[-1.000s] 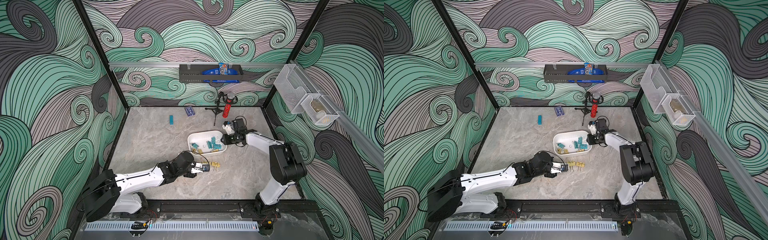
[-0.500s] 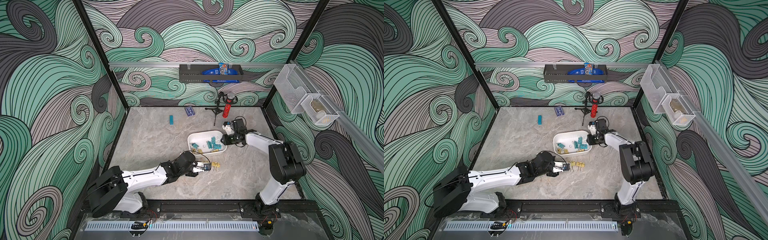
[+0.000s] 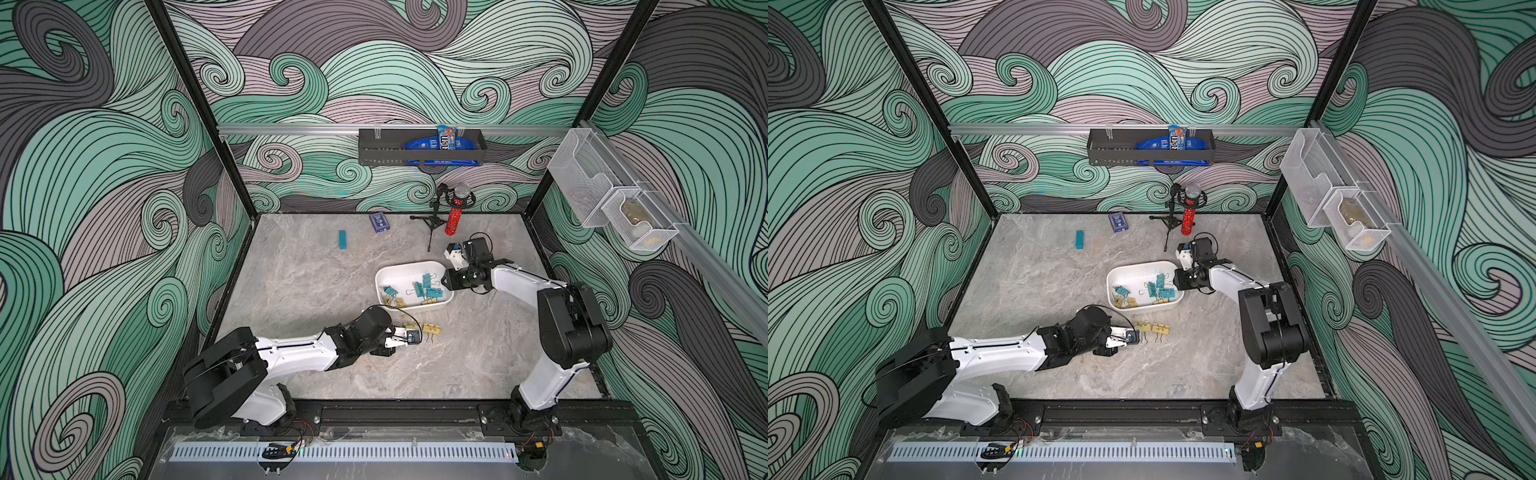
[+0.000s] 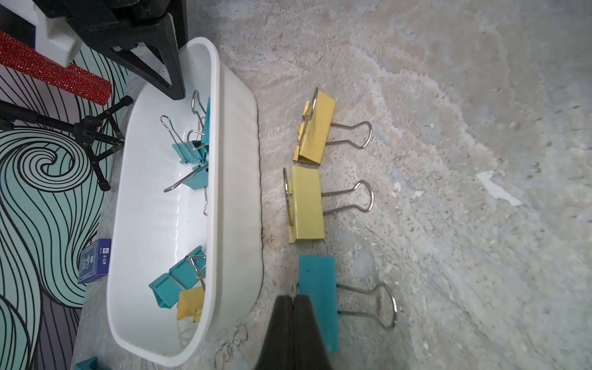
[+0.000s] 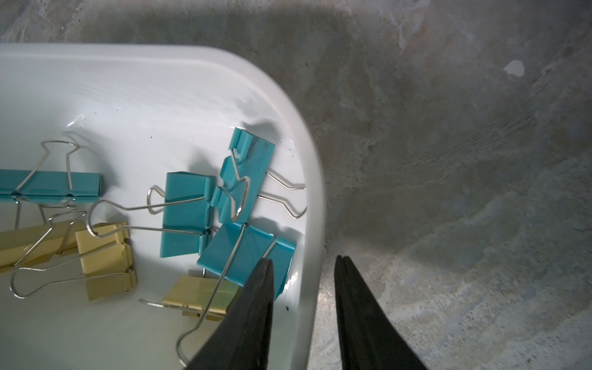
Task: Take out the binder clips from the storage box
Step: Place the binder clip at the center of the board.
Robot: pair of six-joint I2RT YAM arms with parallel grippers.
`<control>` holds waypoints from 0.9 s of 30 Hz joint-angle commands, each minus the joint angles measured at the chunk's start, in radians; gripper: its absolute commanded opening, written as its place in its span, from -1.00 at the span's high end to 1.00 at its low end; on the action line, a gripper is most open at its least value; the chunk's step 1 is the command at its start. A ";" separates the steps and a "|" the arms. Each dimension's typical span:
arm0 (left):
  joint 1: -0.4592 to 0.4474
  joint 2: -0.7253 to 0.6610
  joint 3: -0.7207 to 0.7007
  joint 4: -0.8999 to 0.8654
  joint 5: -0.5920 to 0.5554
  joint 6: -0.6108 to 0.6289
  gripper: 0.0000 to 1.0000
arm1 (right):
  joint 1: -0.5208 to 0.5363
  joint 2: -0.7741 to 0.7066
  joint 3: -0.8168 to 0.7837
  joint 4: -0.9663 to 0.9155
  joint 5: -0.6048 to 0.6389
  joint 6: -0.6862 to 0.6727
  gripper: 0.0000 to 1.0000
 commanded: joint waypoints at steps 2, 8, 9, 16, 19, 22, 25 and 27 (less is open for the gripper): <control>-0.006 0.005 -0.005 0.029 -0.005 -0.006 1.00 | 0.005 0.008 -0.007 -0.008 -0.007 -0.008 0.30; -0.006 0.005 -0.006 0.018 -0.008 -0.021 1.00 | 0.005 0.008 -0.007 -0.008 -0.007 -0.007 0.30; -0.006 0.005 -0.006 0.015 -0.008 -0.023 1.00 | 0.005 0.007 -0.007 -0.007 -0.007 -0.008 0.30; -0.008 0.005 -0.004 -0.001 -0.018 -0.027 0.70 | 0.005 0.010 -0.005 -0.008 -0.007 -0.008 0.24; -0.007 0.005 0.000 -0.007 -0.028 -0.029 0.63 | 0.004 0.009 -0.004 -0.008 -0.007 -0.007 0.23; -0.008 0.005 -0.001 -0.013 -0.029 -0.031 0.58 | 0.005 0.009 -0.004 -0.008 -0.007 -0.009 0.23; -0.008 -0.003 0.008 -0.033 -0.019 -0.038 0.45 | 0.004 0.009 -0.003 -0.008 -0.008 -0.009 0.23; -0.009 -0.017 0.014 -0.048 -0.002 -0.041 0.39 | 0.005 0.009 -0.004 -0.008 -0.006 -0.009 0.23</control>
